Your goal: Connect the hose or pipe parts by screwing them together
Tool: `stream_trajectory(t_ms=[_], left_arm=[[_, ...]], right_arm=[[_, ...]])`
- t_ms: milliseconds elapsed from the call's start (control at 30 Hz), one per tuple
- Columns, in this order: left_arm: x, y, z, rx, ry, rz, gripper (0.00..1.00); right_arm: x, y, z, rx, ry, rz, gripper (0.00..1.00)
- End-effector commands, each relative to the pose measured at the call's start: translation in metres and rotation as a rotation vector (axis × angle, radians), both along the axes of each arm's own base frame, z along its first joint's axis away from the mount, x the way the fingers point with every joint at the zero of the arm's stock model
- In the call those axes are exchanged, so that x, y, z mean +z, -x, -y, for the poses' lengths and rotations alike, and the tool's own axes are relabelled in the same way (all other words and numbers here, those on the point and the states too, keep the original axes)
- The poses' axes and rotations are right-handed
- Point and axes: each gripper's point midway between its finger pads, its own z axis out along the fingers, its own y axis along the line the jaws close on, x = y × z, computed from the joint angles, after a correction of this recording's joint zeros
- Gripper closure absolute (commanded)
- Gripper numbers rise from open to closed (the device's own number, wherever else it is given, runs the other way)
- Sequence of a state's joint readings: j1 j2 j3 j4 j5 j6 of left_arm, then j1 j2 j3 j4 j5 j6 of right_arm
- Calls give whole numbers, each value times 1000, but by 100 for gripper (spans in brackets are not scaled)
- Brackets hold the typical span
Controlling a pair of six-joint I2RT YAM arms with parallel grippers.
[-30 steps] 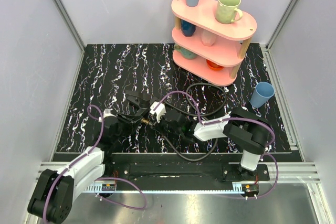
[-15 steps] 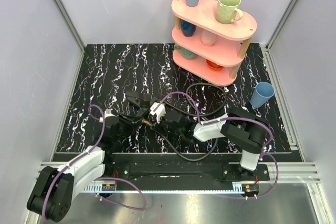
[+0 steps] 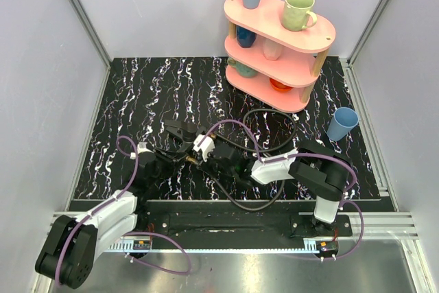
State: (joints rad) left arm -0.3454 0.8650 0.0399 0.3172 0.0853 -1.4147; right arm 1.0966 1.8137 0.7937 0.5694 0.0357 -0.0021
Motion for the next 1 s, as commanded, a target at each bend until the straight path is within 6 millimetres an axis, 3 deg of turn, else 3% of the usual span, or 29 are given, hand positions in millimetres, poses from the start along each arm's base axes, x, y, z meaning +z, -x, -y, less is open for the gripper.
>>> stream_trajectory(t_ms=[0, 400, 633, 767, 967], left_arm=[[30, -4, 16, -76, 43, 101, 100], [30, -1, 21, -100, 54, 82, 100], [34, 2, 27, -127, 90, 64, 100], [37, 3, 29, -141, 98, 59, 100], [36, 2, 25, -132, 62, 67, 100]], right_arm=[[44, -20, -20, -19, -60, 109, 100], [49, -28, -20, 4, 11, 182, 100], [60, -17, -21, 114, -38, 279, 100], [47, -15, -19, 138, -9, 285, 100], [52, -19, -22, 138, 12, 324, 100]])
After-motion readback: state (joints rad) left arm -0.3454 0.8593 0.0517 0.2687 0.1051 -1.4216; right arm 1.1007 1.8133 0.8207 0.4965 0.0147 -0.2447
